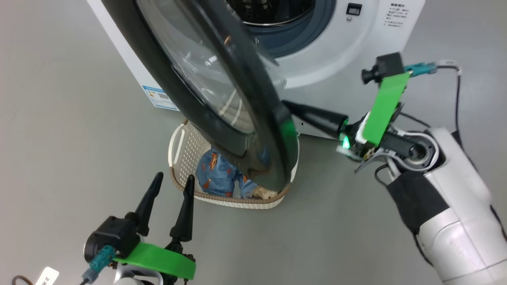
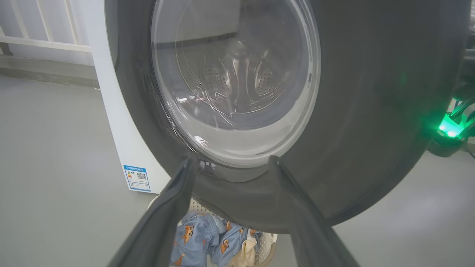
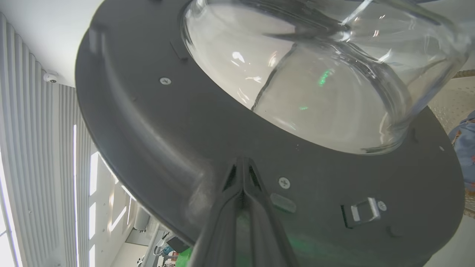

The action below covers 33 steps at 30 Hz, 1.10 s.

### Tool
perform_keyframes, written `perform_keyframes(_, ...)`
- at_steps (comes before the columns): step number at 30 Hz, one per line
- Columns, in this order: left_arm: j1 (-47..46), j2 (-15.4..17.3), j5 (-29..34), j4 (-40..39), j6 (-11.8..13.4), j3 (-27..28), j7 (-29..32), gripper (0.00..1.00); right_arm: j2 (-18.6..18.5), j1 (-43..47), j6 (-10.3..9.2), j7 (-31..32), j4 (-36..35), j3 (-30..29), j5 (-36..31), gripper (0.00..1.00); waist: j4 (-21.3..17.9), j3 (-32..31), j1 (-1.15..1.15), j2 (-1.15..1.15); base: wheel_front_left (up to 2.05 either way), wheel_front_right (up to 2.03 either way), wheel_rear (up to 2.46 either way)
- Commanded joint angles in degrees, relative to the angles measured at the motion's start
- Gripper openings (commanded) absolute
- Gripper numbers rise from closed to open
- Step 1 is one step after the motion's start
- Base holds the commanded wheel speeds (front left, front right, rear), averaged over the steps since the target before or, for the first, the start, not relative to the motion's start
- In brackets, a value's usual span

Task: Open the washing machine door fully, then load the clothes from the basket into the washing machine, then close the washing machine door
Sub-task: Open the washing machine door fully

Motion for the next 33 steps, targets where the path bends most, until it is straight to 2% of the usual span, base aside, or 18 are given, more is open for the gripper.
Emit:
perform_keyframes(1,0.3,0.9,0.7,-1.5,-0.1,2.0,-0.4,1.0,2.1,1.2,0.11,0.5,-2.4,1.4,-0.8,0.0,0.5,-0.6,0.0,0.0,0.0,0.0,0.0)
perform_keyframes(19,2.0,0.9,1.3,-1.7,-0.1,2.2,-0.4,1.0,6.0,5.2,0.11,1.0,-5.5,6.2,-0.9,0.0,3.2,-2.7,0.0,0.0,0.0,0.0,0.0)
perform_keyframes(27,2.5,0.9,1.7,-1.4,-0.1,3.2,-0.4,1.0,6.2,5.9,0.11,-1.9,-4.9,6.1,-2.2,0.0,1.9,-3.5,0.0,0.0,0.0,0.0,0.0)
perform_keyframes(28,2.6,0.9,1.8,-1.3,-0.1,3.3,-0.4,1.0,6.0,6.1,0.11,-2.4,-4.8,5.9,-2.5,0.09,1.6,-3.7,0.0,0.0,0.0,0.0,0.0)
perform_keyframes(29,2.6,0.9,1.8,-1.2,-0.1,3.5,-0.4,1.0,5.8,6.3,0.11,-3.0,-4.6,5.7,-2.7,0.31,1.3,-3.9,0.0,0.0,0.0,0.0,0.0)
perform_keyframes(31,2.8,0.9,1.9,-1.0,-0.1,3.8,-0.4,1.0,5.4,6.8,0.11,-3.8,-4.7,5.5,-2.9,0.49,0.6,-4.2,0.0,0.0,0.0,0.0,0.0)
perform_keyframes(32,2.8,0.9,1.9,-0.9,-0.1,3.8,-0.4,1.0,5.1,7.1,0.11,-4.3,-4.8,5.3,-3.0,0.87,0.3,-4.4,0.0,0.0,0.0,0.0,0.0)
perform_keyframes(33,2.9,0.9,2.0,-0.7,-0.1,3.8,-0.4,1.0,4.8,7.6,0.11,-4.9,-4.9,5.1,-3.1,1.0,0.0,-4.6,0.0,0.0,0.0,0.0,0.0)
